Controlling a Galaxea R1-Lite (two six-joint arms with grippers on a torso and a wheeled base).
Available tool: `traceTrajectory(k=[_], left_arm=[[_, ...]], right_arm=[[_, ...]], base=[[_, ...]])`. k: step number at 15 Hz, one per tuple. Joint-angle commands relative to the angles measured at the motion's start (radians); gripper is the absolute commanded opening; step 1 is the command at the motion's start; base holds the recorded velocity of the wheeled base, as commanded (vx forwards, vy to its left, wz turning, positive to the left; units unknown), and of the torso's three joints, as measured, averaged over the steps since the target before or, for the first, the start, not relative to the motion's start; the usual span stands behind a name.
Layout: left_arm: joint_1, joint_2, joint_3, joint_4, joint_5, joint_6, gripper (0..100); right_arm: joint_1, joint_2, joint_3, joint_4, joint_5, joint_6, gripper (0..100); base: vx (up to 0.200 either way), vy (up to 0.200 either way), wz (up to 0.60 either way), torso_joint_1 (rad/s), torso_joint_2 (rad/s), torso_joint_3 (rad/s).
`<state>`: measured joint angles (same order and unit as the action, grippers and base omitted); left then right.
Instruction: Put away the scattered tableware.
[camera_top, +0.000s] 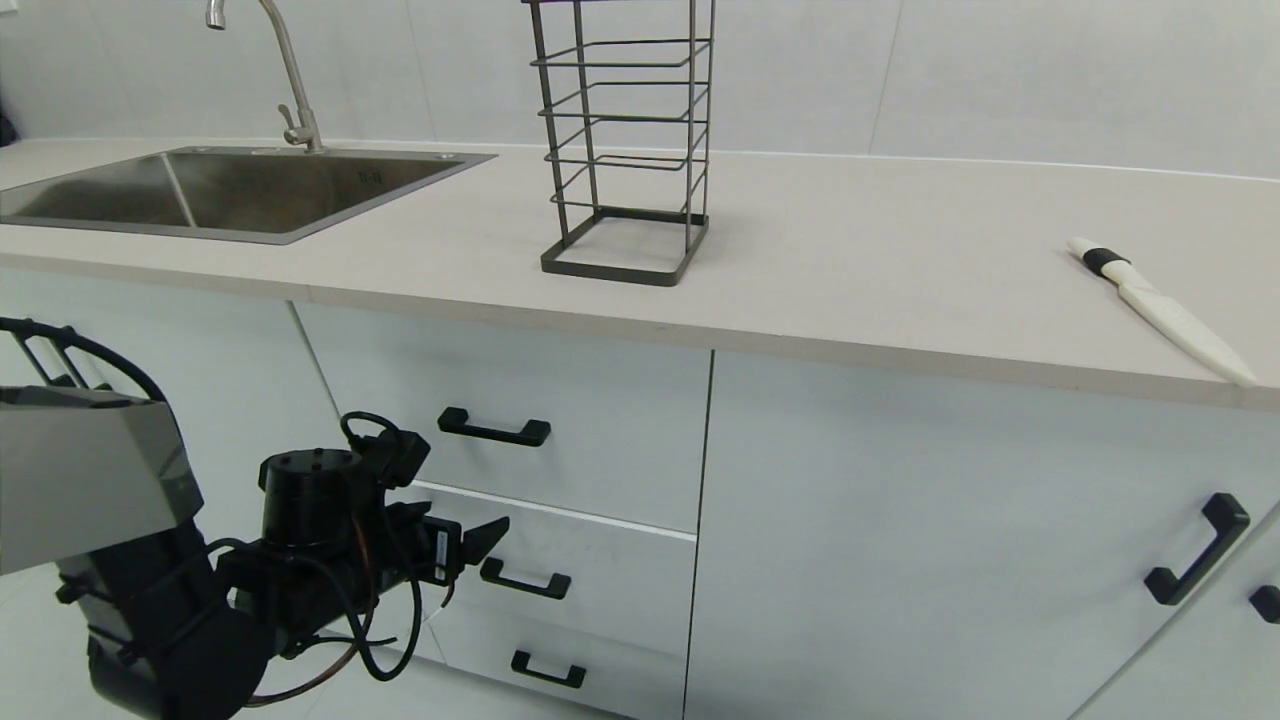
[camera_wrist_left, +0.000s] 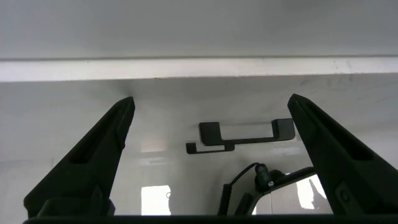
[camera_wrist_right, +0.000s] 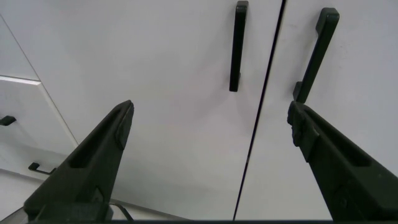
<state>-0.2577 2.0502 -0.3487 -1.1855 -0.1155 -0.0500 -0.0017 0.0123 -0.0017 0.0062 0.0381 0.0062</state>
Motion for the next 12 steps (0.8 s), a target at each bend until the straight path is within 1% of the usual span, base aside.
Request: traceTrajectory(k=[1, 3, 5, 10, 11, 12], left_arm=[[-0.002, 0.007, -0.009, 0.000, 0.000, 0.001, 100], [-0.002, 0.002, 0.001, 0.000, 0.000, 0.001, 100], [0.000, -0.070, 0.040, -0.008, 0.000, 0.002, 100], [-0.002, -0.245, 0.096, -0.009, -0.003, 0.009, 100], [-0.002, -0.245, 0.096, -0.009, -0.003, 0.009, 100], [-0.002, -0.321, 0.126, -0.009, -0.004, 0.010, 100]], right_arm=[[0.000, 0.001, 0.000, 0.000, 0.000, 0.000, 100], [0.000, 0.001, 0.000, 0.000, 0.000, 0.000, 100], [0.000, 0.001, 0.000, 0.000, 0.000, 0.000, 100], [0.000, 0.001, 0.000, 0.000, 0.000, 0.000, 100], [0.000, 0.001, 0.000, 0.000, 0.000, 0.000, 100], [0.000, 0.001, 0.000, 0.000, 0.000, 0.000, 100]], base=[[0.000, 0.000, 0.00, 0.000, 0.00, 0.000], [0.000, 0.000, 0.00, 0.000, 0.00, 0.000], [0.000, 0.000, 0.00, 0.000, 0.00, 0.000], [0.000, 0.000, 0.00, 0.000, 0.00, 0.000], [0.000, 0.000, 0.00, 0.000, 0.00, 0.000], [0.000, 0.000, 0.00, 0.000, 0.00, 0.000]])
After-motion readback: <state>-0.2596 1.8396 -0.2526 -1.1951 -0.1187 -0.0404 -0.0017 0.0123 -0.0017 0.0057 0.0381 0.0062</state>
